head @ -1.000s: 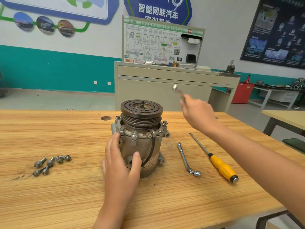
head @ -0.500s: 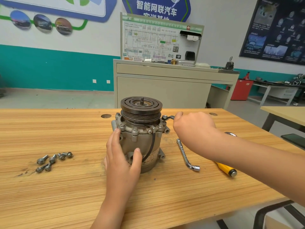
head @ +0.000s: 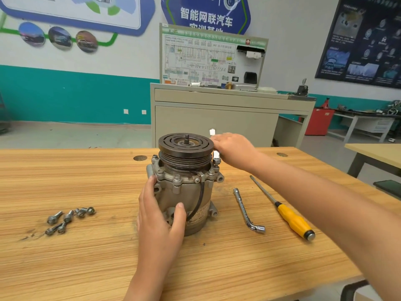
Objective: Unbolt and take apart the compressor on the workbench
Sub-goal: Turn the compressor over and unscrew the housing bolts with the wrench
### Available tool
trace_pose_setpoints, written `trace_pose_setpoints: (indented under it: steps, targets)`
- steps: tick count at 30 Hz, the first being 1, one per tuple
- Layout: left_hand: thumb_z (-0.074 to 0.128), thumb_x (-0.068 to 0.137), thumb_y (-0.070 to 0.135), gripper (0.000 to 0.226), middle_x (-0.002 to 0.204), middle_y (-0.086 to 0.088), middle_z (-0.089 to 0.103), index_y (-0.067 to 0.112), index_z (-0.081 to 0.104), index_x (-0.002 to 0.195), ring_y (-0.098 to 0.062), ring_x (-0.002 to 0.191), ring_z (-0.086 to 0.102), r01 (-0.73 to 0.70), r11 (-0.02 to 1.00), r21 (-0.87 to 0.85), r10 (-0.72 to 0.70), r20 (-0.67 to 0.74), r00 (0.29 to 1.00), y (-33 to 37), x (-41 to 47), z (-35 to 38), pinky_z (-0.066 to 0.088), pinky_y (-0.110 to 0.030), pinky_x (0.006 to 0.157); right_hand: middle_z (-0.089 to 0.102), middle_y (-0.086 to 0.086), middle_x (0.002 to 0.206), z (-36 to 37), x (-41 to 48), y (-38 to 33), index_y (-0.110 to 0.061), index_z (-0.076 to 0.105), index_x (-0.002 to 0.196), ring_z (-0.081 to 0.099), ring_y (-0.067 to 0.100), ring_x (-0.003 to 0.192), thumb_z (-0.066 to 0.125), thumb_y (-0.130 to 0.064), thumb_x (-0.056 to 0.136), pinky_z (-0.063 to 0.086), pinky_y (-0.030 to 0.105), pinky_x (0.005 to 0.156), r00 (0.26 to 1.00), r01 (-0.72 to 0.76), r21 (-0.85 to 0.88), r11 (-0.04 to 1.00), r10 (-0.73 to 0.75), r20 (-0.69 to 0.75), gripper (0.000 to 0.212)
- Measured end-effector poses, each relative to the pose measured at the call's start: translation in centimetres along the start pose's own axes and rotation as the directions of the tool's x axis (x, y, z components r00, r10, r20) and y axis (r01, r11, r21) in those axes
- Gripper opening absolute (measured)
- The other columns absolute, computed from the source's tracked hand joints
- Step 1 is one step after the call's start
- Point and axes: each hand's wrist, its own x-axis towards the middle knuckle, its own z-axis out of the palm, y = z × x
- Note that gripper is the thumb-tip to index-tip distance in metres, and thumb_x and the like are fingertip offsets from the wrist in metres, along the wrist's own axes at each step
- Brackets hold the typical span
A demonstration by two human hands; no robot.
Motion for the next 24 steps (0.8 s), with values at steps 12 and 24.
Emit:
trace_pose_setpoints:
  steps: [12, 24]
  targets:
    - [0.050, 0.078, 0.032, 0.072, 0.147, 0.010, 0.028, 0.058, 0.005, 0.128, -0.016, 0.134, 0.032, -0.037, 0.999, -0.016, 0.037, 0.000, 0.999, 0.1, 0.0, 0.1, 0.035, -0.051, 0.107, 0.038, -0.003, 0.058, -4.9, -7.3, -2.3, -0.014, 0.041, 0.102, 0.037, 0.015, 0.050, 0.034, -0.016, 0.097, 0.022, 0.029, 0.043, 0.911, -0.402, 0.020, 0.916, 0.397, 0.113, 0.010]
    - [0.050, 0.077, 0.033, 0.069, 0.138, 0.016, 0.027, 0.044, 0.010, 0.133, -0.015, 0.133, 0.033, -0.028, 1.000, 0.011, 0.028, 0.002, 1.000, -0.2, -0.1, 0.2, 0.030, -0.053, 0.108, 0.029, -0.001, 0.063, -7.3, -6.1, -4.4, -0.007, 0.049, 0.114, 0.032, 0.014, 0.048, 0.042, -0.002, 0.093, 0.023, 0.024, 0.039, 0.900, -0.051, -0.378, 0.924, 0.207, 0.383, 0.023]
